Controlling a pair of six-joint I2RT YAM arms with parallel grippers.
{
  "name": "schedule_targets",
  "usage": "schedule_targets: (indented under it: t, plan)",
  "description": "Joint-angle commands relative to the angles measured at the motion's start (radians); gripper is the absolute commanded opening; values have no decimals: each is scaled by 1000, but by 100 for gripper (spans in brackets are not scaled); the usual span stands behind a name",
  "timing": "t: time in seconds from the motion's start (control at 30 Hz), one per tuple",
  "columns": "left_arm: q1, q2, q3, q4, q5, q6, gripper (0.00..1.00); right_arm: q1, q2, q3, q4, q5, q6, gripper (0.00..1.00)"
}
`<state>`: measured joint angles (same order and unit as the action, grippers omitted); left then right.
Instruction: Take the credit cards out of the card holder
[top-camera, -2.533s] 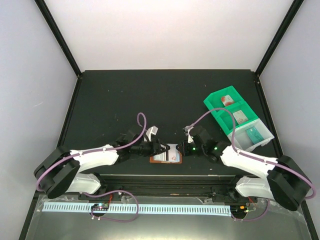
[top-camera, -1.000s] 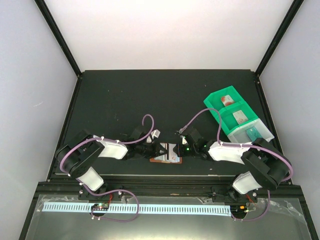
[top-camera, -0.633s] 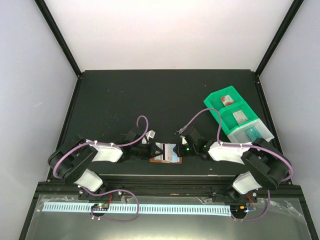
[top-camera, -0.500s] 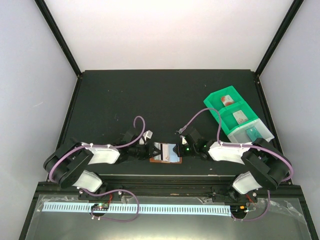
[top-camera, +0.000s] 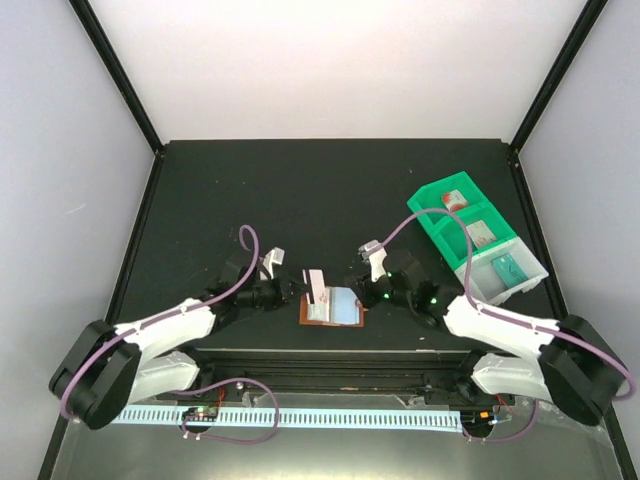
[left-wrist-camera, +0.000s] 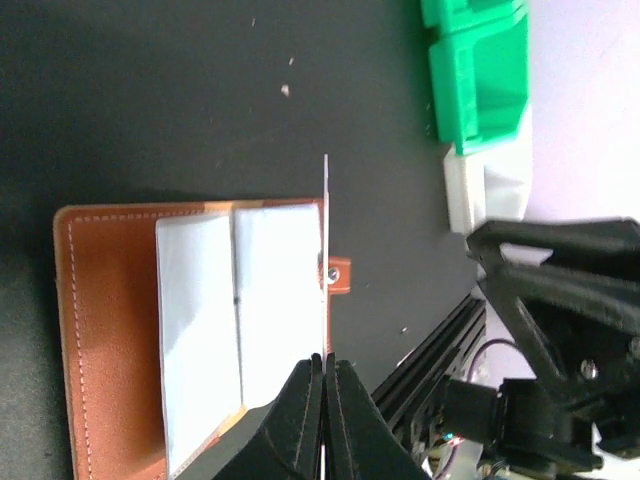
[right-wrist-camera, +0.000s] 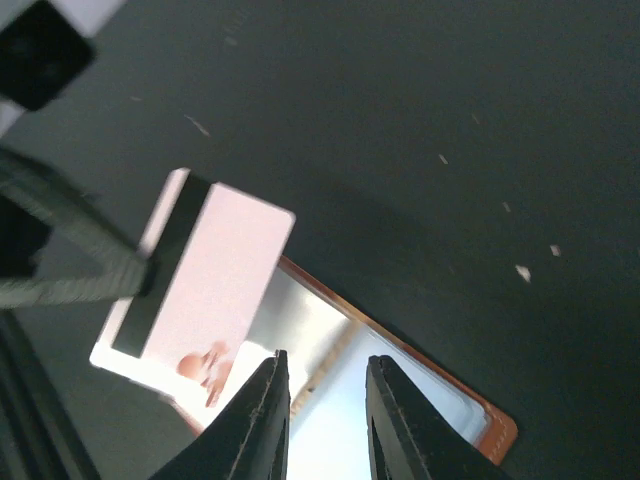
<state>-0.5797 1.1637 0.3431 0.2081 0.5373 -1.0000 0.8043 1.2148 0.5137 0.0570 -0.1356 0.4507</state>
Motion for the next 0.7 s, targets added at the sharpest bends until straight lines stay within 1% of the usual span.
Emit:
schedule_targets:
  t: [0.0,0.07,0.17,0.27,0.37,0.5,0.67]
  plan:
    - [49,-97,-4,-76,1,-53,2,59,-117,-71,172,45,-279,25]
    - [62,-143,-5,-91,13,-83,2,104,-165,-100,222,88,-420,25]
    - [76,-225,-11,-102,26,-167,2,140,-208,-133,306,101,-593,25]
    - [81,-300,-24,-95,32,-266,2,158,-209,-130,353,100,-690,27]
    - [83,-372,-30,-127,21,-355,2,186,-188,-108,372,101,-786,30]
    - [86,-435,-20,-188,25,-419,2,267,-159,-104,378,157,-988,31]
    - [89,-458,-15,-193,59,-468,2,299,-147,-82,377,219,-1112,33]
